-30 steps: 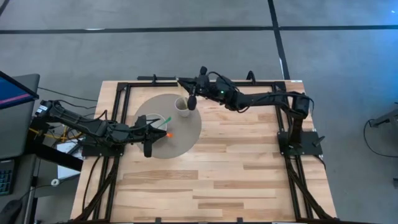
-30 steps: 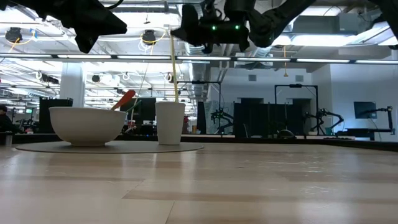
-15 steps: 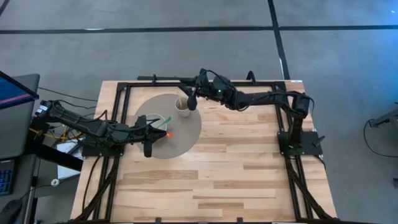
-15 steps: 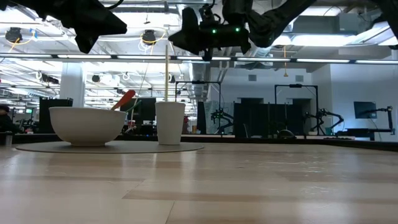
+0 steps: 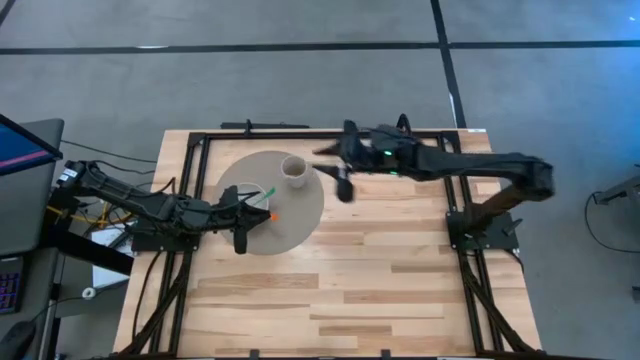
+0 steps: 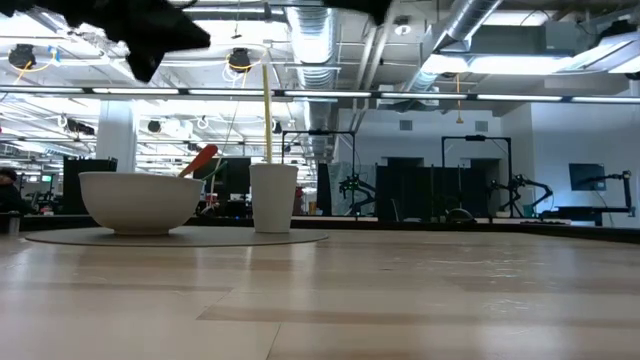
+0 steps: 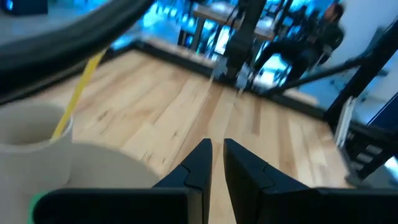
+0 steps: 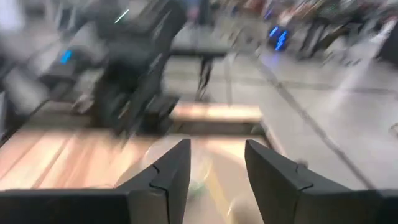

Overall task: Pick & Place Utensil
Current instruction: Return to Home Position

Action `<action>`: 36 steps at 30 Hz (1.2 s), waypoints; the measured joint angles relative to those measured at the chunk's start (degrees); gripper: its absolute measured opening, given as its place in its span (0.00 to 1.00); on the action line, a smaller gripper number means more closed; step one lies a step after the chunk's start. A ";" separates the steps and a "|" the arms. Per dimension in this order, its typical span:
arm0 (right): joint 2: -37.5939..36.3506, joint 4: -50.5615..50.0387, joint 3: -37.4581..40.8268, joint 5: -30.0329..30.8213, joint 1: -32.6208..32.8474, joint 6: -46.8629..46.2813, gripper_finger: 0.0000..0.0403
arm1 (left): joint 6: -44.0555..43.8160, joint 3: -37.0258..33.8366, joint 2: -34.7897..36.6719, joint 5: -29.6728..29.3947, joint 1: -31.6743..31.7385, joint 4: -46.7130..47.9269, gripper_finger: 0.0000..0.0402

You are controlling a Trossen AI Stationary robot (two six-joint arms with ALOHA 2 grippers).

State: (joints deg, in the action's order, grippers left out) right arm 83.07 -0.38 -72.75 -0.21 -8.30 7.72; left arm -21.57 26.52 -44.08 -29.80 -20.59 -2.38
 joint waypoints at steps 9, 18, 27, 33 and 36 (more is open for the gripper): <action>-17.21 -28.44 0.98 0.25 8.82 1.27 0.29 | 6.27 0.00 6.98 -0.60 -0.01 -6.52 0.10; -37.91 -23.49 22.05 13.57 14.35 -3.00 0.25 | 19.52 0.00 23.43 -0.44 -2.49 -2.15 0.10; -59.26 -10.52 45.18 12.10 15.88 -4.78 0.25 | 22.57 -7.56 28.87 -0.40 -2.67 1.62 0.10; -71.27 -9.74 52.62 12.03 15.85 -4.99 0.25 | 23.14 -18.04 29.45 -0.38 -2.61 -11.34 0.10; -76.53 -8.80 56.07 10.70 15.83 -6.63 0.25 | 25.96 -21.23 29.48 -0.38 -2.57 -17.35 0.10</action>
State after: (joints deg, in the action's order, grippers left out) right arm 6.54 -9.18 -16.68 10.50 7.53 1.09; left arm 4.38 5.29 -14.60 -30.19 -23.16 -19.74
